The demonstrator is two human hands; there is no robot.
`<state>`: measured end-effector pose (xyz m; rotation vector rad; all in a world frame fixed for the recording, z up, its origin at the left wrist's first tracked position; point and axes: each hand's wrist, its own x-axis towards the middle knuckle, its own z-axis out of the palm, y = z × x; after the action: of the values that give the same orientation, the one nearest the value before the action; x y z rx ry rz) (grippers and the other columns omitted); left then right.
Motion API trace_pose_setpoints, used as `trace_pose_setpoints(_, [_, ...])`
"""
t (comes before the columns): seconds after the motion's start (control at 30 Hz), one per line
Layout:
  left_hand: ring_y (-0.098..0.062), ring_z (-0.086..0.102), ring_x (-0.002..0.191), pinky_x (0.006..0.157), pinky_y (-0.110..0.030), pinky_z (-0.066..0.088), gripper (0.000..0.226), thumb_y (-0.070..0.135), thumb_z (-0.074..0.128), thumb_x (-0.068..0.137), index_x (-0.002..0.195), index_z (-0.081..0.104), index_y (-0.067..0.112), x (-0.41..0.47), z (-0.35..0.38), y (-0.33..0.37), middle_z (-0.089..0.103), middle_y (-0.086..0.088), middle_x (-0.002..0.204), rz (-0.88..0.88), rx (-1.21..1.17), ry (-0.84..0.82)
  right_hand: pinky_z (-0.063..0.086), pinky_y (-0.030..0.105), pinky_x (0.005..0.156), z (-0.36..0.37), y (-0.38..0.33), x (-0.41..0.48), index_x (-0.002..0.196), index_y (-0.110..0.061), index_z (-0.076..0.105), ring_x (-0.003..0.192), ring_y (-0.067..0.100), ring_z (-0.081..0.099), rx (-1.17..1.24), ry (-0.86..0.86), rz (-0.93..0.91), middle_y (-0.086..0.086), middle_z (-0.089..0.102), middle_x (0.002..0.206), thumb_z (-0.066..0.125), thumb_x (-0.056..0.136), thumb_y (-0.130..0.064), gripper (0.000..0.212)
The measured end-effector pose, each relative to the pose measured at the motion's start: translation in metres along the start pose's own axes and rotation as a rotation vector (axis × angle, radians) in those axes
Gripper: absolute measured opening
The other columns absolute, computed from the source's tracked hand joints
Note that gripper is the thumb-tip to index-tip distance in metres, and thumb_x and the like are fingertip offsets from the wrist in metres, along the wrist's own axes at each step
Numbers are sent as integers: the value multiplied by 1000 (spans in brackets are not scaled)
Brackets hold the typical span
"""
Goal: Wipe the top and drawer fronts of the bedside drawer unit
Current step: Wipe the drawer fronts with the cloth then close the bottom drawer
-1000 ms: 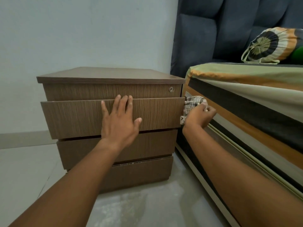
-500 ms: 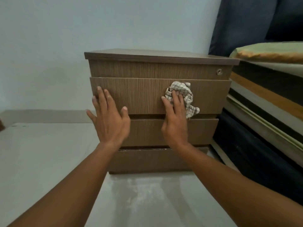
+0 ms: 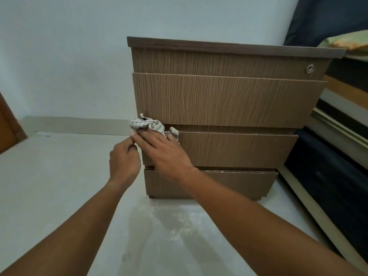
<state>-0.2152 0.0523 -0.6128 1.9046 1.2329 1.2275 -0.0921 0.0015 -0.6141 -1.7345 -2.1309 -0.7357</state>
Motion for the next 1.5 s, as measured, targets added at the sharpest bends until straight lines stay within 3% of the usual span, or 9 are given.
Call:
trace_pose_setpoints(0.17, [-33, 38, 140, 111, -51, 33, 57, 0, 49, 87, 143, 48, 15, -13, 2, 16, 52, -5, 145, 413, 357, -23, 30, 40, 96, -5, 21, -20, 159, -16, 22, 122, 20, 38, -146, 75, 106, -2, 46, 146, 41, 87, -15, 75])
trace_pose_setpoints(0.33, [-30, 29, 144, 116, -53, 14, 63, 13, 57, 80, 142, 45, 12, -17, 18, 31, 50, -4, 145, 461, 722, -133, 31, 45, 94, -15, 48, -51, 151, -14, 40, 114, 24, 35, -236, 42, 185, 3, 53, 139, 48, 81, -20, 71])
trace_pose_setpoints(0.5, [-28, 38, 137, 113, -55, 17, 55, 27, 54, 89, 141, 45, 12, -28, 42, 68, 51, -6, 141, 465, 768, -239, 32, 46, 92, -34, 79, -94, 147, -14, 46, 109, 27, 42, -282, 56, 340, 4, 56, 132, 60, 76, -17, 73])
trace_pose_setpoints(0.7, [-25, 63, 92, 92, -44, 37, 33, 46, 51, 94, 103, 65, 17, -26, 38, 101, 66, -3, 91, 406, 874, -227, 44, 46, 84, -66, 133, -156, 137, -16, 54, 107, 30, 45, -270, 81, 580, 4, 58, 130, 57, 78, -15, 59])
trace_pose_setpoints(0.97, [-30, 64, 93, 89, -41, 45, 39, 49, 57, 89, 96, 66, 12, -47, 36, 122, 68, -10, 91, 352, 983, -269, 39, 42, 93, -103, 182, -202, 126, -12, 63, 111, 34, 44, -135, 107, 1026, 9, 60, 125, 46, 89, -6, 41])
trace_pose_setpoints(1.13, [-33, 49, 128, 112, -51, 28, 50, 48, 57, 88, 121, 63, 11, -60, 56, 133, 65, -12, 124, 457, 944, -321, 55, 39, 86, -116, 170, -200, 116, -13, 68, 102, 26, 65, 507, 705, 1739, 9, 68, 111, 57, 93, -8, 26])
trace_pose_setpoints(1.3, [-31, 59, 117, 107, -45, 36, 52, 34, 56, 92, 137, 54, 8, -70, 79, 137, 63, -11, 131, 603, 723, -322, 60, 36, 78, -106, 135, -179, 100, -15, 66, 84, 19, 70, 1078, 1090, 1846, 4, 71, 95, 57, 92, -12, 13])
trace_pose_setpoints(1.4, [-36, 64, 104, 89, -42, 47, 42, 26, 56, 92, 131, 61, 9, -70, 82, 136, 69, -16, 118, 604, 659, -264, 56, 19, 80, -96, 119, -152, 122, -22, 54, 102, 15, 64, 1126, 1127, 1681, 2, 62, 116, 51, 97, -4, 31])
trace_pose_setpoints(1.5, [-38, 67, 97, 79, -41, 52, 37, 28, 52, 94, 126, 67, 16, -65, 84, 135, 73, -13, 112, 596, 618, -211, 19, 31, 121, -82, 94, -126, 157, -22, 27, 152, 21, 19, 685, 686, 1574, 2, 15, 167, 53, 94, 1, 71])
